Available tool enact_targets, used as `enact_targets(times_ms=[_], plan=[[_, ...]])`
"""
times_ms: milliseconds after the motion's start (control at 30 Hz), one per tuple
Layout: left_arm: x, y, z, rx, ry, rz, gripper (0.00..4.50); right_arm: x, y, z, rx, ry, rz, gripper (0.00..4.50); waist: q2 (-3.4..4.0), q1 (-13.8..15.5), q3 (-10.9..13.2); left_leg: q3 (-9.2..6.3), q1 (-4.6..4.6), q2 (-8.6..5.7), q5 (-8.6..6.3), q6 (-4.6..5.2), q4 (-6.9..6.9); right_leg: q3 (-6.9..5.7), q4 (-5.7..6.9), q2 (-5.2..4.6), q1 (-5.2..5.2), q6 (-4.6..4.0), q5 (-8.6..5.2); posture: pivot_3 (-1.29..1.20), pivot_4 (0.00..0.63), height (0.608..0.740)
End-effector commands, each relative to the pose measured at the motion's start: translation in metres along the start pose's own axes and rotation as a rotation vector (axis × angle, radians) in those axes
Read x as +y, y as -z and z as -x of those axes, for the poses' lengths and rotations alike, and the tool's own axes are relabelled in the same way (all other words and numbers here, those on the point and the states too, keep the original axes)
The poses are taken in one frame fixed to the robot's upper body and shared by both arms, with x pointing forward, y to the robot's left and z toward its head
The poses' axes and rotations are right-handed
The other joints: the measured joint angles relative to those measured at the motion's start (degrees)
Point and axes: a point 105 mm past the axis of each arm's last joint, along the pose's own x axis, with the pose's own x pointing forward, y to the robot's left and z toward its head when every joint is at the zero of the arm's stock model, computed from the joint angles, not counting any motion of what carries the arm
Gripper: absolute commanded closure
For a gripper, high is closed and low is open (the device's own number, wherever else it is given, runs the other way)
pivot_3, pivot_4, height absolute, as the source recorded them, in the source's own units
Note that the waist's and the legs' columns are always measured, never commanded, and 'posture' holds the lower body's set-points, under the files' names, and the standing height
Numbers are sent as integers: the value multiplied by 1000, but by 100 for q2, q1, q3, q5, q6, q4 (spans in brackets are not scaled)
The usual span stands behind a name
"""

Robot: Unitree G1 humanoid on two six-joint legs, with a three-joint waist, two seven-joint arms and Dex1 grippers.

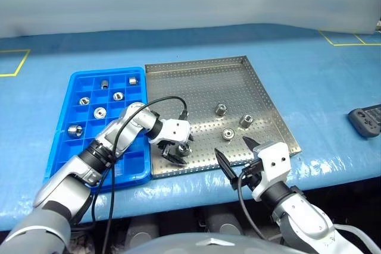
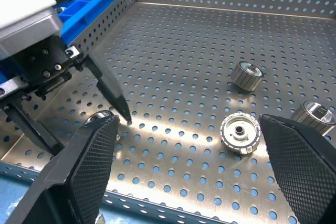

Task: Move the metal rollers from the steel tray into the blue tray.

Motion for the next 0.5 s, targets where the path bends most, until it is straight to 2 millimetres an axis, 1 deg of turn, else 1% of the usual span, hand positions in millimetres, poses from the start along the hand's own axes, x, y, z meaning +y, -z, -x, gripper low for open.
enact_targets(times_ms=[33,67,133,233,300,400,500], plan=[[-1,1,1,47,21,-77,1910,5,-15,2,-63,-20,4,0,0,3,0,0,1,0,0,0,0,2,0,0,0,0,0,-188,150,740],[-1,0,1,40,18,-76,2167,5,-16,1,-65,-21,3,0,0,6,-1,0,1,0,0,0,0,2,1,-1,0,0,0,-188,150,740],[1,-1,1,32,3,-76,2820,5,-17,0,-66,-22,3,0,-1,10,-1,0,-1,-1,0,0,2,2,0,-1,0,1,1,-180,150,740],[3,-6,3,11,-28,-74,2822,7,-17,-2,-61,-41,0,0,-1,23,-1,-1,0,-1,0,0,2,2,1,-1,1,3,2,-155,150,740],[8,-14,8,-46,-85,-36,2822,9,-18,-3,-61,-57,1,0,-1,25,-1,-2,0,-1,0,0,3,2,2,0,1,4,2,-119,150,740],[24,-30,27,-183,-263,85,2822,11,-21,-7,-62,-93,9,0,-1,64,0,-9,0,1,0,0,3,5,5,0,0,7,4,-51,150,740],[37,-35,52,-290,-485,216,2822,14,-24,-14,-62,-152,26,0,-2,143,1,-15,0,1,0,1,6,4,8,1,0,24,14,21,150,740]])
